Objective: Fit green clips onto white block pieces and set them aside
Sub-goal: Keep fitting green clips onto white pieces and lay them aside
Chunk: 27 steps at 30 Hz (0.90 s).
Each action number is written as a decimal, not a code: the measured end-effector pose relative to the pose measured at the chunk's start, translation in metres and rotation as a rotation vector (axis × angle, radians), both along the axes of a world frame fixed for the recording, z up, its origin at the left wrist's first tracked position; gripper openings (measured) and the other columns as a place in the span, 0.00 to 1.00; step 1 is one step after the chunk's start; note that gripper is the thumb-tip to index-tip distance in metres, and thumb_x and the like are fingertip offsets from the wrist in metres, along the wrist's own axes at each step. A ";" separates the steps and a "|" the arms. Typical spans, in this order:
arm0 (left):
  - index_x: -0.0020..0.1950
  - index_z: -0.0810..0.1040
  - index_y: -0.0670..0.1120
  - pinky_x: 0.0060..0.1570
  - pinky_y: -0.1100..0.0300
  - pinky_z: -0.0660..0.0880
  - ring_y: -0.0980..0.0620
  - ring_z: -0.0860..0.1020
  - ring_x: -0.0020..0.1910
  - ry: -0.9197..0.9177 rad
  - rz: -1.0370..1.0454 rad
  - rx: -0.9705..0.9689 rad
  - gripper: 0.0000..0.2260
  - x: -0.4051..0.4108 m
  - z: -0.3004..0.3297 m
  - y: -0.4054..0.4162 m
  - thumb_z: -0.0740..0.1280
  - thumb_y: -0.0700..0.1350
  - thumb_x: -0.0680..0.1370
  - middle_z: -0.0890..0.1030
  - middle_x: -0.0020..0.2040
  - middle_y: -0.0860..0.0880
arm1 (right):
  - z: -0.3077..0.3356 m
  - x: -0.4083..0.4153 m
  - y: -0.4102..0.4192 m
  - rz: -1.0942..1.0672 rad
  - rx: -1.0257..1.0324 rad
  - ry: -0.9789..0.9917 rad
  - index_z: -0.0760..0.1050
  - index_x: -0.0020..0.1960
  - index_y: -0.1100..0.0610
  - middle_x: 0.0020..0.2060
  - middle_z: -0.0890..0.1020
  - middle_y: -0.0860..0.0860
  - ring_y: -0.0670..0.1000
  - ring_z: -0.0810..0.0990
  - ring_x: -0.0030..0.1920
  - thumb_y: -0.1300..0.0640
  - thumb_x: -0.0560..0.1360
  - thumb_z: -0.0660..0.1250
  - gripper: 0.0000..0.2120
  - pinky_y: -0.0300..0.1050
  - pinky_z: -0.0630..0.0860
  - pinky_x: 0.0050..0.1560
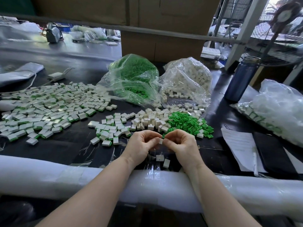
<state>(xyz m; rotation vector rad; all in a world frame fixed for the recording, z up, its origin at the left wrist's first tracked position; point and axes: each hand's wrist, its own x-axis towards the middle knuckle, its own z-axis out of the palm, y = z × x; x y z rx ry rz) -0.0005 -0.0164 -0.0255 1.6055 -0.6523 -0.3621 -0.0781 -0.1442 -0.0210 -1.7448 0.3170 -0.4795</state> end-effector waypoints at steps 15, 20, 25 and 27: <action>0.45 0.80 0.46 0.38 0.68 0.76 0.58 0.81 0.36 0.106 -0.048 -0.063 0.05 0.001 -0.001 0.002 0.66 0.38 0.75 0.83 0.37 0.50 | 0.001 -0.003 -0.001 0.035 0.145 -0.024 0.81 0.40 0.58 0.30 0.83 0.51 0.45 0.79 0.30 0.66 0.70 0.71 0.05 0.37 0.78 0.32; 0.43 0.80 0.47 0.42 0.63 0.79 0.54 0.81 0.38 0.053 -0.013 0.009 0.05 0.002 -0.004 0.000 0.65 0.43 0.76 0.82 0.38 0.48 | -0.004 0.000 -0.001 0.028 0.080 0.022 0.79 0.37 0.58 0.25 0.80 0.50 0.44 0.76 0.26 0.66 0.72 0.69 0.07 0.36 0.75 0.28; 0.44 0.80 0.45 0.41 0.67 0.76 0.57 0.81 0.38 0.087 -0.032 -0.029 0.03 0.002 -0.004 0.001 0.69 0.38 0.74 0.82 0.39 0.48 | -0.006 0.002 -0.001 0.010 0.080 0.043 0.78 0.37 0.60 0.28 0.79 0.55 0.47 0.76 0.27 0.65 0.73 0.69 0.07 0.37 0.75 0.28; 0.44 0.80 0.46 0.40 0.68 0.76 0.58 0.80 0.37 0.072 -0.022 -0.017 0.03 0.002 -0.003 0.000 0.68 0.39 0.75 0.82 0.39 0.49 | -0.006 0.002 -0.001 0.010 0.074 0.051 0.78 0.37 0.60 0.28 0.79 0.55 0.47 0.76 0.27 0.64 0.73 0.69 0.06 0.37 0.75 0.29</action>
